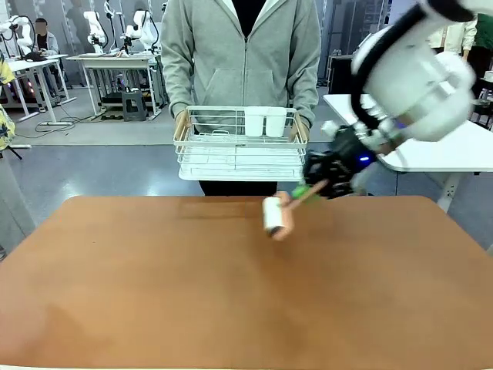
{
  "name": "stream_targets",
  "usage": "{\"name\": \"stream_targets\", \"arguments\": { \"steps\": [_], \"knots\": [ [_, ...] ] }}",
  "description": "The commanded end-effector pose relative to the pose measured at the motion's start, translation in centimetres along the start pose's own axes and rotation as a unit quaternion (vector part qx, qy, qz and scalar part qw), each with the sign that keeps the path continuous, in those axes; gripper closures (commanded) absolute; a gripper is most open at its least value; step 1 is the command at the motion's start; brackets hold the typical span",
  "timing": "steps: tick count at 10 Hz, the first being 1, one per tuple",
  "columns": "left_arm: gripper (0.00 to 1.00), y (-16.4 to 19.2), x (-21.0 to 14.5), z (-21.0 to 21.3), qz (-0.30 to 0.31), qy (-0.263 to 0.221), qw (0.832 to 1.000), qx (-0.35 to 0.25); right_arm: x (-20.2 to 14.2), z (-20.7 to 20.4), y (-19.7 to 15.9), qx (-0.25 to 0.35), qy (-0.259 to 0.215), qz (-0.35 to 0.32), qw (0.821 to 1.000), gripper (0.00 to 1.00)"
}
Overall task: Clean the table.
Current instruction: Clean the table with the Lint Roller when the human lifts the Dish drying rack.
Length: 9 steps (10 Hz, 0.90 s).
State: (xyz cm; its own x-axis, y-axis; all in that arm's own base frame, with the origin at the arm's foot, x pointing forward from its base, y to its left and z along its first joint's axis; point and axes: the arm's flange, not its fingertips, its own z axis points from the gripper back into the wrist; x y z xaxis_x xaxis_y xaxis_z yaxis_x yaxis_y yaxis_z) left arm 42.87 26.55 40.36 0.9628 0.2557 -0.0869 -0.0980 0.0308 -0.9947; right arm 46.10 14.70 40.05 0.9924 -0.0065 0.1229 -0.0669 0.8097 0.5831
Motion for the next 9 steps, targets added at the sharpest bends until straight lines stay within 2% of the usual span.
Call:
{"name": "stream_targets", "arguments": {
  "steps": [1, 3, 4, 5, 6, 9],
  "knots": [
    [0.00, -0.1, -0.4, 0.2, -0.004, 0.006, 1.000, 0.002, -2.2, 9.7, -1.4, -0.104, 0.004, 0.001, 0.995, 0.79],
    [0.00, -0.1, -0.4, 0.2, -0.004, 0.006, 1.000, 0.002, -2.9, 14.5, -3.7, -0.211, 0.021, -0.030, 0.977, 0.79],
    [0.00, -0.1, -0.4, 0.2, -0.004, 0.006, 1.000, 0.002, -2.2, 15.5, -4.7, -0.225, 0.031, -0.052, 0.972, 0.79],
    [0.00, -0.1, -0.4, 0.2, -0.004, 0.006, 1.000, 0.002, -1.5, 15.4, -5.1, -0.211, 0.040, -0.057, 0.975, 0.79],
    [0.00, -0.1, -0.4, 0.2, -0.004, 0.006, 1.000, 0.002, -3.7, 16.1, -6.1, -0.212, 0.002, -0.030, 0.977, 0.79],
    [0.00, -0.1, -0.4, 0.2, -0.004, 0.006, 1.000, 0.002, -3.7, 16.1, -6.1, -0.212, 0.002, -0.030, 0.977, 0.79]
  ]
}}
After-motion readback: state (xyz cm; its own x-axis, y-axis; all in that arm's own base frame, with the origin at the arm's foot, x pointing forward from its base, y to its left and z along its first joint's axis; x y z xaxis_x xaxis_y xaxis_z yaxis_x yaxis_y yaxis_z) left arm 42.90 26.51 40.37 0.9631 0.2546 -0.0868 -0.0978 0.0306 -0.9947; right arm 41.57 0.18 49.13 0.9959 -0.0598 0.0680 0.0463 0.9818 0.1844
